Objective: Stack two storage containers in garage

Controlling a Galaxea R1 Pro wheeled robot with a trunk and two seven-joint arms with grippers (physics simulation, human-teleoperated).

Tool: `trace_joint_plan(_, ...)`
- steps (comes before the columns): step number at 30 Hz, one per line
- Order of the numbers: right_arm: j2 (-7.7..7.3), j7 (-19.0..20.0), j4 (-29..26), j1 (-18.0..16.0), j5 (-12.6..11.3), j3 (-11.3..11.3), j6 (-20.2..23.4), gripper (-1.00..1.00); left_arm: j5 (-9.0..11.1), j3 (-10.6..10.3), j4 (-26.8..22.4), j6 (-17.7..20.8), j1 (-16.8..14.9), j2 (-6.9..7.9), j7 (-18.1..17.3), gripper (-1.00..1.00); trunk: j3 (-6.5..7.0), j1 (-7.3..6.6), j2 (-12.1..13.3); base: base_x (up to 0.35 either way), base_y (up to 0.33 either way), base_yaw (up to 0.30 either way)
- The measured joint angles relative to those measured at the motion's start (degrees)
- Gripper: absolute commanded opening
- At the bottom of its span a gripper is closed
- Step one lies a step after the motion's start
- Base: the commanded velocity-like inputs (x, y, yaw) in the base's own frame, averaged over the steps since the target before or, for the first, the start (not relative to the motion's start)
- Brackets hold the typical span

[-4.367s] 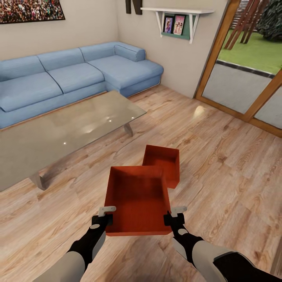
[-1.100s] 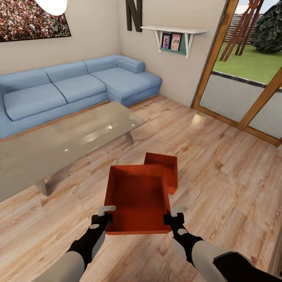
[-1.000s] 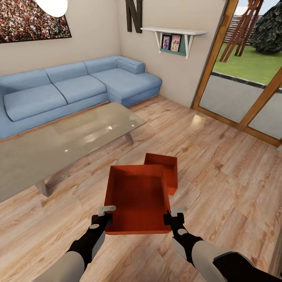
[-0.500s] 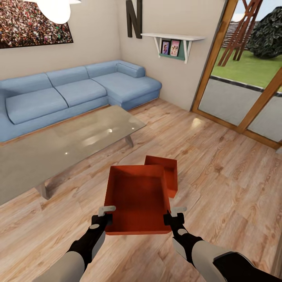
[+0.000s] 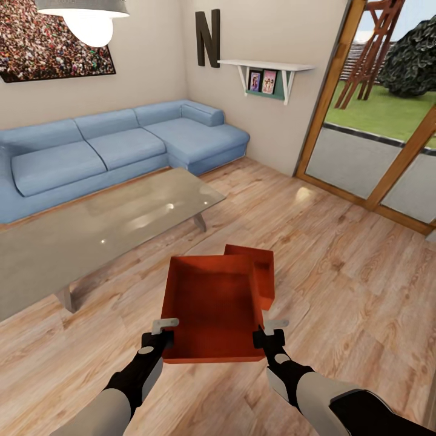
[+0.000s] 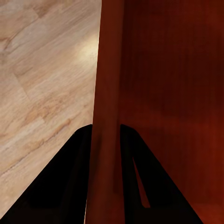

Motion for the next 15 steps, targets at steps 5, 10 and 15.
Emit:
trace_joint_plan(5, 0.00, 0.0, 0.0, 0.0, 0.0, 0.0, 0.0, -1.00, 0.0, 0.0, 0.0, 0.0, 0.0, 0.00, 0.0, -1.00, 0.46, 0.00, 0.0, 0.000, 0.000, 0.000)
trace_joint_plan(10, 0.00, 0.0, 0.0, 0.0, -0.1, 0.1, 0.0, -1.00, 0.0, 0.0, 0.0, 0.0, 0.0, 0.00, 0.0, -1.00, 0.92, 0.00, 0.0, 0.000, 0.000, 0.000)
trace_joint_plan(15, 0.00, 0.0, 0.0, 0.0, 0.0, 0.0, 0.0, -1.00, 0.0, 0.0, 0.0, 0.0, 0.0, 0.00, 0.0, -1.00, 1.38, 0.00, 0.0, 0.000, 0.000, 0.000)
